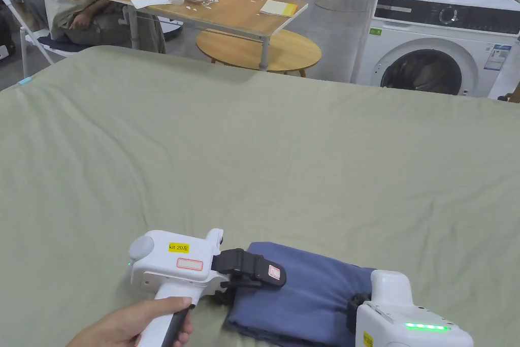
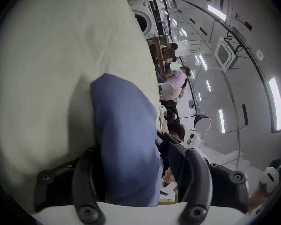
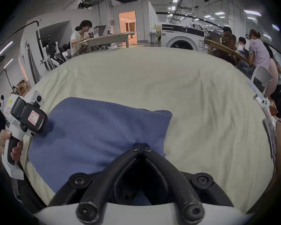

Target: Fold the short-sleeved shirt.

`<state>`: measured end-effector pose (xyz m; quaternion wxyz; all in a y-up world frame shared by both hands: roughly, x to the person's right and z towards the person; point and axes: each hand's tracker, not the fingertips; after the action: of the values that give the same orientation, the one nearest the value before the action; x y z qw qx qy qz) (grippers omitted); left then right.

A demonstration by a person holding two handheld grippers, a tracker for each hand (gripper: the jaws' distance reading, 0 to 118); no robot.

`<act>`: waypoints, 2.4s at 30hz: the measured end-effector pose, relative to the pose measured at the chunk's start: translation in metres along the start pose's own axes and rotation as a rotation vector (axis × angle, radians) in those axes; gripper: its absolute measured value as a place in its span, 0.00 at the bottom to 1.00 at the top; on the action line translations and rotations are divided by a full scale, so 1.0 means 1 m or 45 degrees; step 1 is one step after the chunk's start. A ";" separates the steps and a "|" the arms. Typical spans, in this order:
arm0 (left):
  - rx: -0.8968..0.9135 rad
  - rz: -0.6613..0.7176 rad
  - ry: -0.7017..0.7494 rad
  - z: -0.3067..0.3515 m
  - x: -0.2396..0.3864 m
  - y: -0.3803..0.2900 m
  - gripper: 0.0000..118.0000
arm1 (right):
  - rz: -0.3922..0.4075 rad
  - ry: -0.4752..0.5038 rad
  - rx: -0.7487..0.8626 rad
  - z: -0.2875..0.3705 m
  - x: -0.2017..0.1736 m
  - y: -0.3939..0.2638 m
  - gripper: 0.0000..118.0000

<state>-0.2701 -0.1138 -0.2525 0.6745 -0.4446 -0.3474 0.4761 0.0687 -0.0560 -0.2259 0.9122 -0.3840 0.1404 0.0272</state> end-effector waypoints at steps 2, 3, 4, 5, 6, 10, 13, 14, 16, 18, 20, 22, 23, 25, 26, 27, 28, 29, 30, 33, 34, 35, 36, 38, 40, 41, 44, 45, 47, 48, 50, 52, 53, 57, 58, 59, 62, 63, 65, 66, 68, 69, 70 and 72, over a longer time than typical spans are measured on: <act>0.014 -0.044 0.065 -0.003 0.004 -0.003 0.54 | -0.003 0.001 0.003 0.000 0.000 0.000 0.00; 0.036 -0.064 0.172 -0.004 0.004 -0.004 0.32 | -0.007 0.001 0.006 0.000 0.001 -0.001 0.00; 0.048 -0.070 0.242 -0.004 0.007 -0.013 0.19 | -0.014 0.015 0.013 0.000 0.002 -0.002 0.00; 0.064 -0.013 0.152 -0.003 0.005 -0.017 0.18 | -0.011 0.010 0.014 0.000 0.001 -0.002 0.00; 0.101 -0.015 0.101 -0.001 0.006 -0.021 0.17 | -0.010 0.009 0.017 0.001 0.001 -0.002 0.00; 0.119 -0.045 0.124 0.001 0.012 -0.027 0.15 | -0.003 0.011 0.044 0.003 0.000 -0.006 0.00; 0.131 -0.047 0.131 0.004 0.018 -0.028 0.15 | 0.034 0.014 0.092 0.011 0.000 -0.002 0.00; 0.138 -0.042 0.140 0.005 0.020 -0.028 0.15 | 0.048 0.017 0.156 0.017 0.001 0.002 0.00; 0.132 -0.049 0.152 0.007 0.023 -0.024 0.15 | 0.084 -0.051 0.314 0.033 0.002 0.015 0.00; 0.126 -0.057 0.172 0.007 0.031 -0.023 0.15 | 0.105 -0.099 0.481 0.048 0.004 0.030 0.00; 0.125 -0.064 0.189 0.008 0.033 -0.018 0.15 | 0.111 -0.128 0.601 0.057 0.005 0.043 0.00; 0.125 -0.075 0.201 0.011 0.038 -0.014 0.15 | 0.125 -0.160 0.703 0.063 0.005 0.052 0.00; 0.124 -0.080 0.205 0.014 0.042 -0.012 0.15 | 0.122 -0.161 0.738 0.064 0.004 0.055 0.00; 0.126 -0.088 0.215 0.019 0.047 -0.010 0.15 | 0.103 -0.153 0.792 0.066 0.002 0.058 0.00; 0.133 -0.095 0.230 0.024 0.051 -0.009 0.15 | 0.095 -0.153 0.801 0.067 0.001 0.058 0.00; 0.137 -0.093 0.236 0.031 0.055 -0.007 0.15 | 0.083 -0.146 0.822 0.069 -0.001 0.059 0.00; 0.143 -0.093 0.234 0.038 0.057 -0.005 0.15 | 0.073 -0.137 0.832 0.070 -0.003 0.059 0.00; 0.149 -0.091 0.239 0.046 0.060 -0.003 0.15 | 0.070 -0.132 0.836 0.071 -0.006 0.060 0.00; 0.154 -0.083 0.256 0.057 0.065 -0.001 0.15 | 0.073 -0.129 0.832 0.072 -0.011 0.061 0.00; 0.163 -0.100 0.315 0.089 0.087 -0.009 0.15 | 0.081 -0.092 0.838 0.069 -0.024 0.066 0.00; 0.167 -0.098 0.327 0.101 0.089 -0.008 0.15 | 0.081 -0.076 0.837 0.068 -0.029 0.068 0.00; 0.175 -0.102 0.349 0.121 0.092 -0.008 0.15 | 0.081 -0.055 0.845 0.066 -0.036 0.070 0.00; 0.190 -0.103 0.375 0.140 0.087 -0.008 0.15 | 0.083 -0.044 0.846 0.064 -0.042 0.073 0.00; 0.203 -0.092 0.409 0.171 0.085 -0.007 0.15 | 0.081 -0.011 0.845 0.061 -0.055 0.078 0.00; 0.224 -0.071 0.477 0.210 0.084 -0.009 0.15 | 0.086 0.037 0.840 0.056 -0.072 0.084 0.00; 0.231 -0.056 0.503 0.226 0.083 -0.009 0.15 | 0.092 0.051 0.836 0.054 -0.080 0.087 0.00; 0.257 -0.015 0.611 0.283 0.080 -0.005 0.15 | 0.109 0.102 0.843 0.050 -0.105 0.094 0.00; 0.268 0.004 0.629 0.298 0.078 -0.003 0.15 | 0.119 0.109 0.843 0.049 -0.114 0.096 0.00; 0.286 0.037 0.652 0.337 0.076 0.000 0.15 | 0.130 0.140 0.857 0.048 -0.129 0.098 0.00; 0.307 0.064 0.702 0.353 0.082 -0.001 0.15 | 0.137 0.144 0.859 0.047 -0.137 0.100 0.00; 0.304 0.061 0.775 0.380 0.084 0.000 0.15 | 0.144 0.167 0.858 0.046 -0.149 0.103 0.00; 0.330 0.107 0.844 0.413 0.082 0.003 0.15 | 0.150 0.186 0.849 0.043 -0.161 0.106 0.00; 0.341 0.122 0.846 0.426 0.080 0.003 0.15 | 0.159 0.193 0.846 0.042 -0.167 0.106 0.00; 0.401 0.175 0.914 0.459 0.078 -0.005 0.15 | 0.193 0.220 0.834 0.038 -0.186 0.107 0.00; 0.400 0.195 0.932 0.464 0.076 -0.006 0.15 | 0.195 0.227 0.829 0.037 -0.190 0.107 0.00; 0.405 0.211 0.945 0.468 0.074 -0.007 0.15 | 0.201 0.228 0.825 0.035 -0.193 0.106 0.00; 0.402 0.229 0.980 0.479 0.066 -0.002 0.15 | 0.212 0.246 0.806 0.032 -0.201 0.106 0.00; 0.404 0.238 0.996 0.480 0.064 -0.001 0.15 | 0.212 0.248 0.805 0.031 -0.203 0.106 0.00; 0.415 0.255 1.020 0.512 0.041 0.013 0.15 | 0.223 0.253 0.796 0.030 -0.207 0.105 0.00; 0.421 0.267 1.036 0.516 0.035 0.015 0.15 | 0.226 0.258 0.793 0.029 -0.208 0.105 0.00; 0.430 0.281 1.058 0.513 0.033 0.007 0.25 | 0.235 0.263 0.786 0.028 -0.211 0.104 0.00; 0.457 0.273 1.114 0.513 0.033 0.005 0.44 | 0.239 0.266 0.785 0.027 -0.211 0.104 0.00; 0.473 0.257 1.159 0.516 0.033 0.005 0.49 | 0.243 0.269 0.782 0.027 -0.212 0.104 0.00; 0.485 0.259 1.240 0.523 0.033 0.003 0.50 | 0.253 0.272 0.779 0.026 -0.213 0.103 0.00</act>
<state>-0.7277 0.0583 -0.0642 0.7768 -0.5153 0.1433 0.3323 -0.1453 0.0471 -0.2205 0.9581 -0.0777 0.2737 0.0320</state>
